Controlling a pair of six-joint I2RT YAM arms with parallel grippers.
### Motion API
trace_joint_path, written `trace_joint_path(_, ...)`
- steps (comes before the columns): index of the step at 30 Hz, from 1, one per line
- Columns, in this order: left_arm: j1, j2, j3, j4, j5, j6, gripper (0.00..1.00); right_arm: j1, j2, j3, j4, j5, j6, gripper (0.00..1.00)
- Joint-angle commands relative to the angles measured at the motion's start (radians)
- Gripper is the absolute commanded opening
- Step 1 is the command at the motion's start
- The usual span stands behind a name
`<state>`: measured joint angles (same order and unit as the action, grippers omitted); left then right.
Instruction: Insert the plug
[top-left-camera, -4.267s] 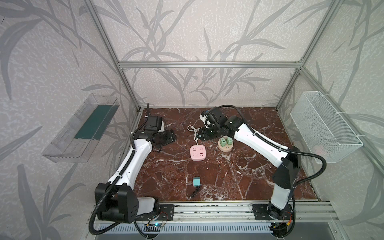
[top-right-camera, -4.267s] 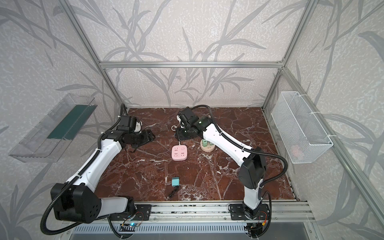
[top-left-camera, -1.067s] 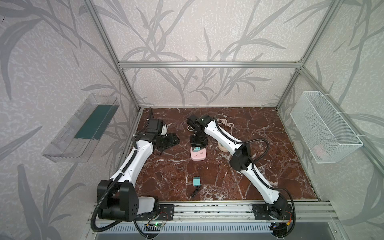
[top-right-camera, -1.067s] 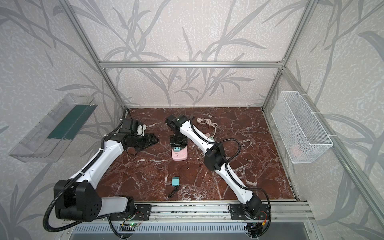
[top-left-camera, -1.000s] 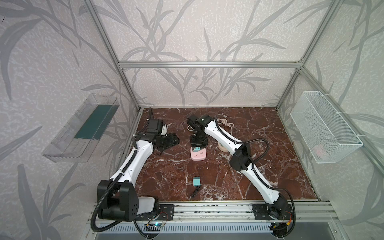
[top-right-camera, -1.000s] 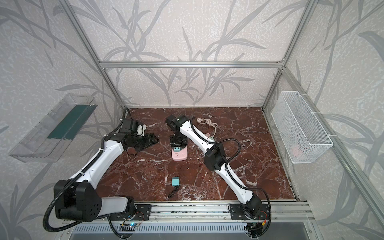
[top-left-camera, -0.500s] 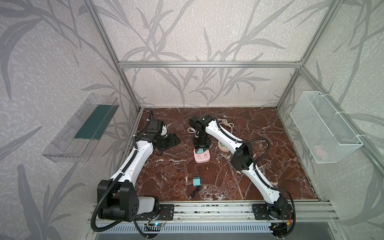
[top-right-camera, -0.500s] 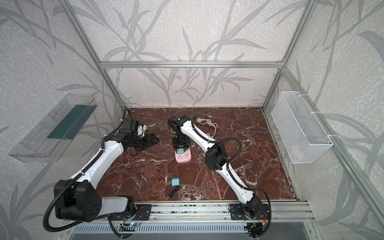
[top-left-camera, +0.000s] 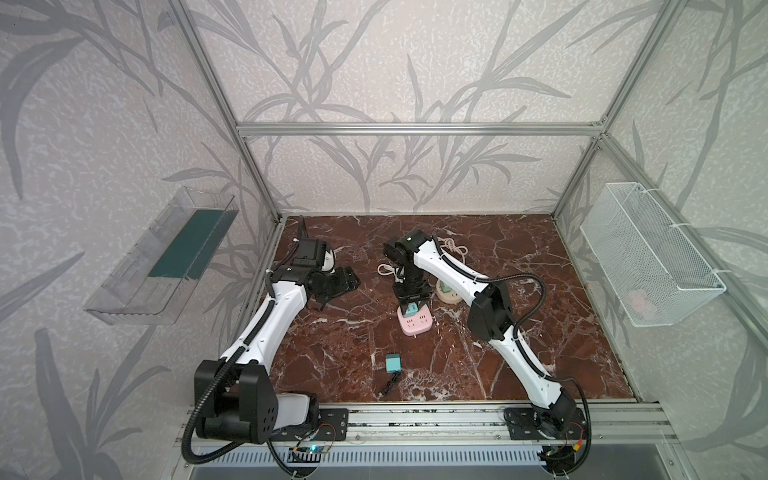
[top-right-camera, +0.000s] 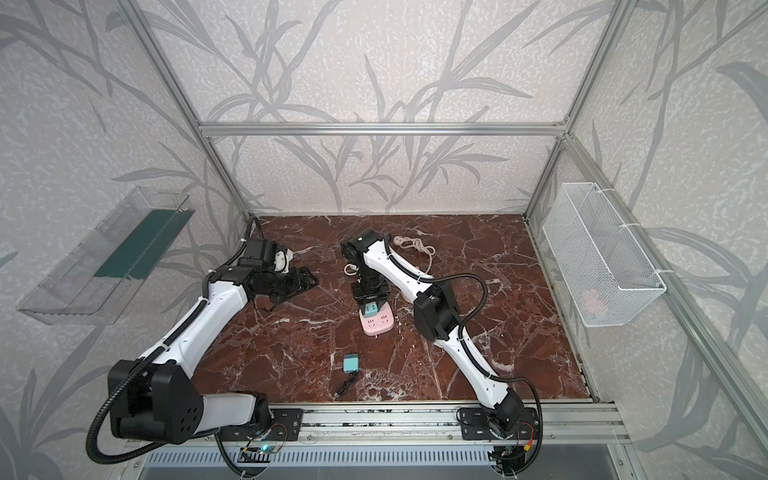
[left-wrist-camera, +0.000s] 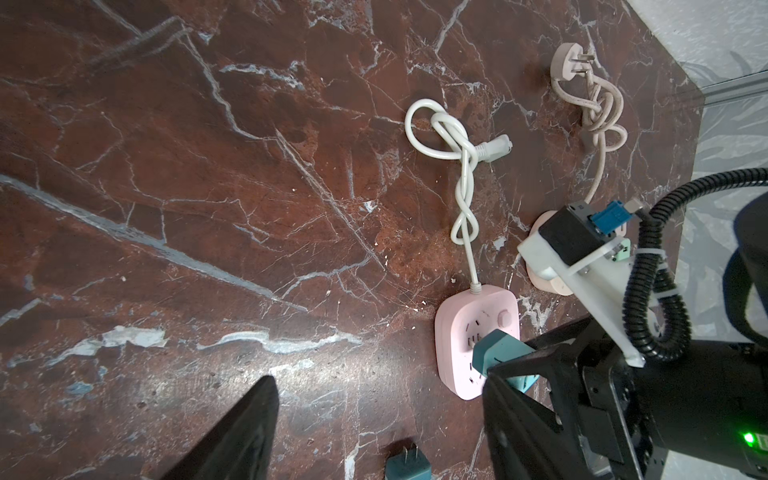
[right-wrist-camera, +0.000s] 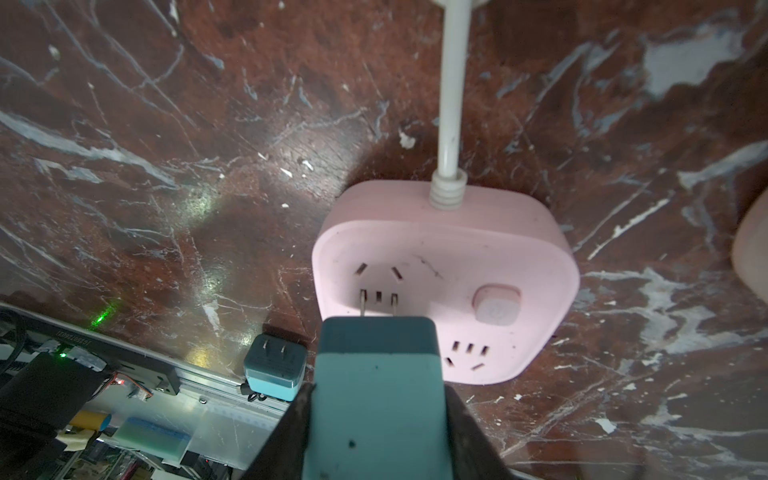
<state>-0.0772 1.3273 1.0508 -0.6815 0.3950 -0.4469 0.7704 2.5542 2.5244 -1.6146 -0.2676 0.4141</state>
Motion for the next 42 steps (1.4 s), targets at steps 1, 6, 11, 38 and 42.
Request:
trace_joint_path(1,0.007,-0.019,0.003,-0.026,-0.004,0.010,0.77,-0.010,0.060,0.018,-0.185,0.037,-0.019,0.00)
trace_joint_path(6,0.006,-0.016,0.005,-0.029,-0.002,0.013,0.76,0.000,0.124,0.062,-0.185,0.042,-0.001,0.00)
trace_joint_path(11,0.007,-0.016,0.010,-0.036,-0.005,0.015,0.76,0.014,0.176,0.085,-0.186,0.042,0.009,0.00)
trace_joint_path(38,0.006,-0.009,0.009,-0.033,-0.004,0.016,0.76,0.010,0.169,0.113,-0.180,0.084,0.039,0.01)
trace_joint_path(42,0.006,-0.011,0.005,-0.030,-0.010,0.016,0.76,0.010,0.172,0.147,-0.183,0.080,0.036,0.09)
